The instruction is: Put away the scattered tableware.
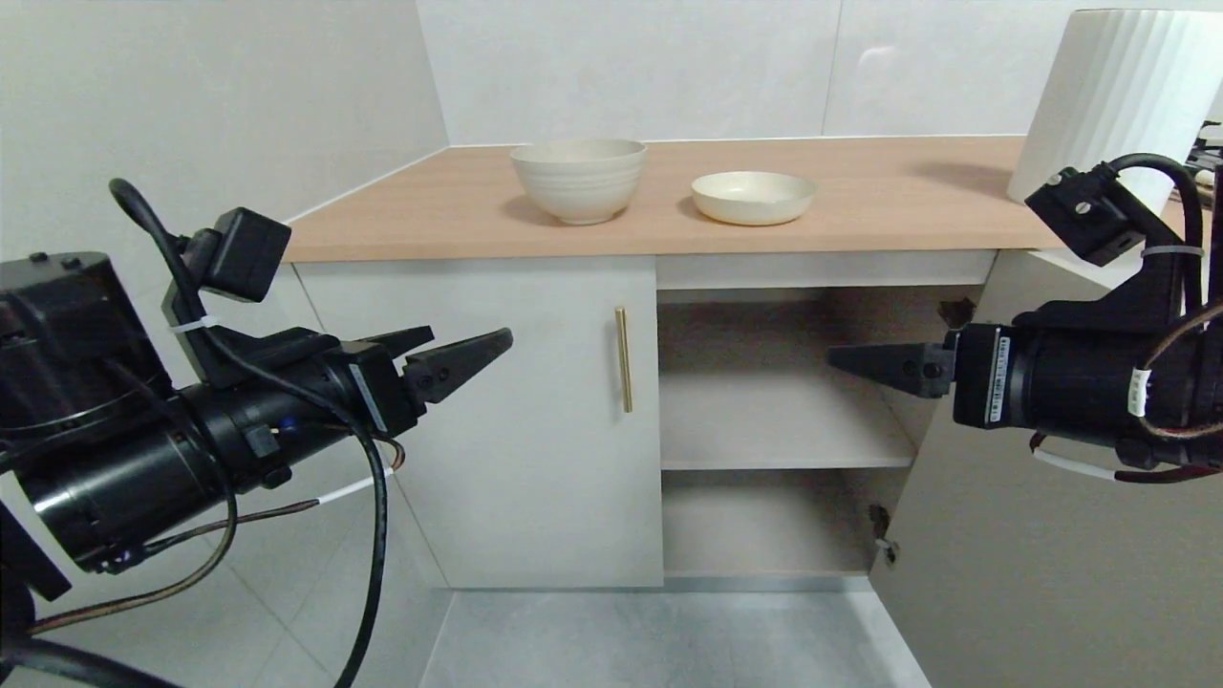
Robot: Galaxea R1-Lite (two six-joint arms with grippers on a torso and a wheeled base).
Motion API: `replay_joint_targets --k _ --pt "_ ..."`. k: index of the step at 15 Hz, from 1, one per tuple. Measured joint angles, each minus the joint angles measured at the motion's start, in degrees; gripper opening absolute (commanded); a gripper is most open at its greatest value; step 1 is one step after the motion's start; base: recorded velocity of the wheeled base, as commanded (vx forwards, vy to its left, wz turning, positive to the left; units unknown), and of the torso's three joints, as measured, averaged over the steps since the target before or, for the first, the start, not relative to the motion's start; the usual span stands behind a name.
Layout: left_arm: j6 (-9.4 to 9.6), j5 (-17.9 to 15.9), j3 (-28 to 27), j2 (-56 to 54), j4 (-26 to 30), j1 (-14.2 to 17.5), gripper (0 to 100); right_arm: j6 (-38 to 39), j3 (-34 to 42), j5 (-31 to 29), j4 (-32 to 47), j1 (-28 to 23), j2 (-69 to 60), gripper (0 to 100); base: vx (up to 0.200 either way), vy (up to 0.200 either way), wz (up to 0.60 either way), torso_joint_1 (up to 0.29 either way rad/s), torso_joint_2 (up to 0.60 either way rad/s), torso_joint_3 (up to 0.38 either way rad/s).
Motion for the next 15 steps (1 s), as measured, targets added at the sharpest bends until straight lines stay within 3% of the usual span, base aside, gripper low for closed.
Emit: replay_joint_targets --k 6,15 --pt "-0.02 0.0 -0.1 -0.4 0.0 0.0 100 -0.3 1.5 3.3 -0.1 0.8 -2.5 100 0.200 0.000 0.00 0.002 0.00 0.004" --pt "-0.11 -0.1 0.2 -1.9 -0.1 -0.3 100 -0.9 3.0 3.4 -0.5 0.8 -3.2 100 0.000 0.000 0.00 0.000 0.00 0.000"
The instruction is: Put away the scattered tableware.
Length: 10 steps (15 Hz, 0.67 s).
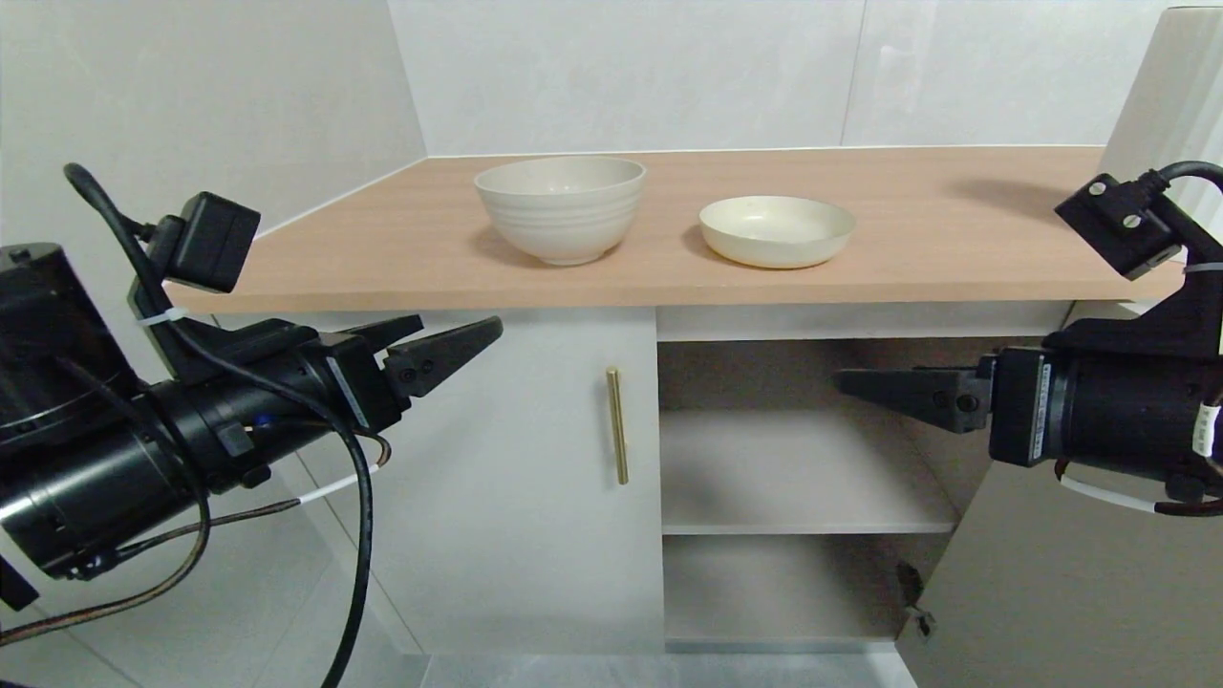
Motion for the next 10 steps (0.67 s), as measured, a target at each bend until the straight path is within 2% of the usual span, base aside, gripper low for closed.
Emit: replay_joint_targets --k 2,5,10 --pt "0.00 0.0 0.0 0.0 0.1 -0.1 100 -0.5 0.1 0.0 0.0 0.0 0.0 100 0.000 0.000 0.00 0.025 -0.08 -0.055" --pt "0.00 0.0 -0.2 -0.1 -0.1 -0.2 100 -1.2 0.3 0.1 -0.1 0.0 -0.1 100 0.000 0.000 0.00 0.113 -0.25 -0.230" --pt "0.01 0.0 -0.1 -0.3 -0.1 -0.2 100 -1.4 0.7 0.1 0.0 0.0 -0.2 100 0.000 0.000 0.00 0.112 -0.51 -0.271"
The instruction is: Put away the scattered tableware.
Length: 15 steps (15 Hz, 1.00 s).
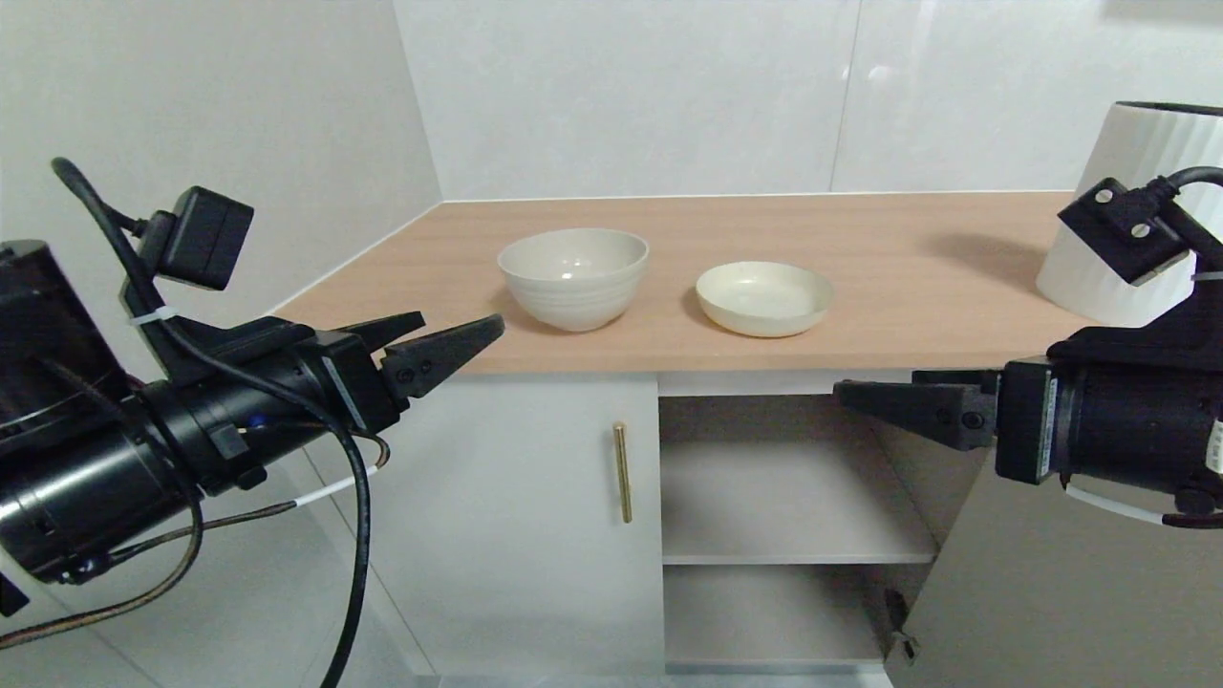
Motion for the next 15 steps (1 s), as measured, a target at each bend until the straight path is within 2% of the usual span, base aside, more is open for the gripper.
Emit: replay_joint_targets --k 7,12,13,15 --pt "-0.06 0.0 -0.2 1.5 0.1 0.0 100 0.0 0.1 0.5 0.0 0.0 0.3 100 0.000 0.000 0.00 0.246 -0.46 -0.272" --pt "-0.55 0.2 -2.9 3.8 1.3 0.0 100 0.0 -0.1 1.2 -0.3 -0.1 1.1 100 0.000 0.000 0.00 0.066 -0.15 -0.079" --pt "-0.55 0.2 -4.3 3.9 5.0 0.0 100 0.0 -0.6 0.9 -1.0 -0.2 1.8 100 0.000 0.000 0.00 0.000 0.00 0.000" --pt "-0.52 0.4 -10.6 4.1 19.2 0.0 100 0.2 -4.7 -0.2 -0.7 -0.8 5.4 100 0.000 0.000 0.00 0.000 0.00 0.000"
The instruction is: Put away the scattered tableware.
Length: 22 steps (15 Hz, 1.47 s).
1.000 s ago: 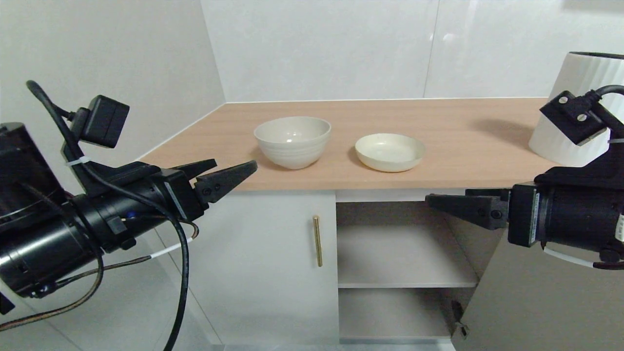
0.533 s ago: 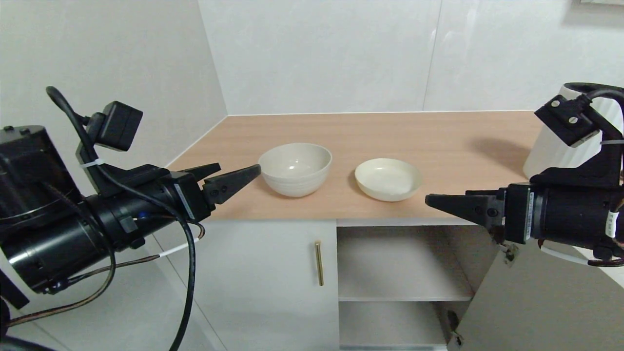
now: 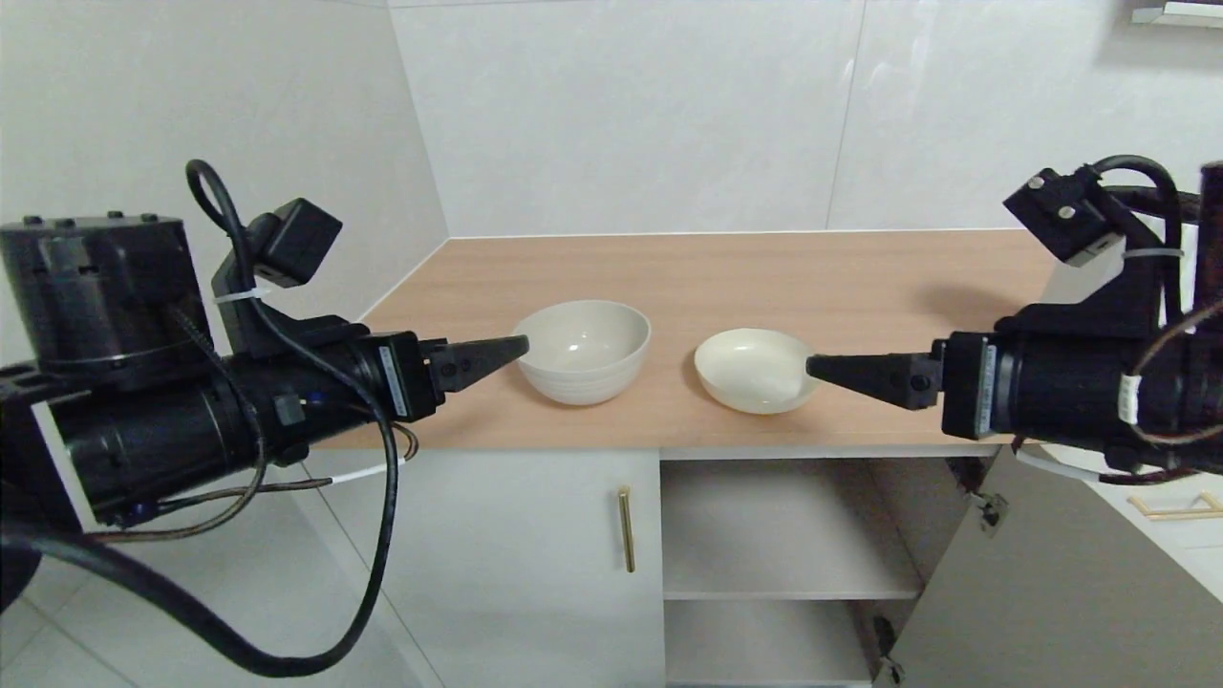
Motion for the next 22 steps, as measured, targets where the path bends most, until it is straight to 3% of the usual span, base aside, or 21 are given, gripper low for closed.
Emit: replay_joint_targets --k 2,4,5,7,8,9,11,13,17,21,22 --pt "0.02 0.1 -7.4 0.0 13.8 0.0 100 0.3 -5.2 -5.3 3.8 -1.1 4.9 100 0.000 0.000 0.00 0.000 0.00 0.000" --pt "-0.09 0.4 -11.4 0.5 17.7 0.0 100 3.1 -9.3 -10.6 5.4 -2.2 9.2 100 0.000 0.000 0.00 0.000 0.00 0.000" --pt "-1.01 1.8 -12.6 1.2 17.9 -0.1 100 4.2 -10.8 -12.8 5.5 -2.5 11.2 100 0.000 0.000 0.00 0.000 0.00 0.000" --pt "-6.74 7.6 -15.2 3.6 18.0 -1.2 100 5.0 -13.2 -17.8 5.5 -3.4 14.7 100 0.000 0.000 0.00 0.000 0.00 0.000" --pt "-8.68 10.1 -16.4 5.1 18.0 -1.7 100 5.6 -14.1 -18.8 5.5 -3.8 16.0 100 0.000 0.000 0.00 0.000 0.00 0.000" --pt "-9.52 12.4 -17.4 6.8 17.9 -2.0 100 5.9 -14.5 -19.0 5.5 -4.0 16.9 100 0.000 0.000 0.00 0.000 0.00 0.000" --pt "-10.18 16.1 -18.9 10.4 17.9 -2.3 100 5.9 -14.9 -19.1 5.4 -4.2 18.0 100 0.000 0.000 0.00 0.000 0.00 0.000" --pt "-10.26 17.6 -19.8 13.6 17.3 -2.5 100 5.9 -14.9 -19.1 5.4 -4.3 18.6 100 0.000 0.000 0.00 0.000 0.00 0.000" --pt "-12.70 17.9 -20.3 18.5 12.2 -2.4 100 6.0 -14.9 -19.2 5.4 -4.3 18.8 100 0.000 0.000 0.00 0.000 0.00 0.000" --pt "-12.92 17.8 -20.5 20.8 11.9 -2.3 100 6.0 -14.7 -19.2 5.4 -4.2 18.8 100 0.000 0.000 0.00 0.000 0.00 0.000" --pt "-12.97 17.7 -20.6 21.2 11.8 -2.3 0 6.0 -14.6 -19.2 5.4 -4.2 18.8 100 0.000 0.000 0.00 0.000 0.00 0.000"
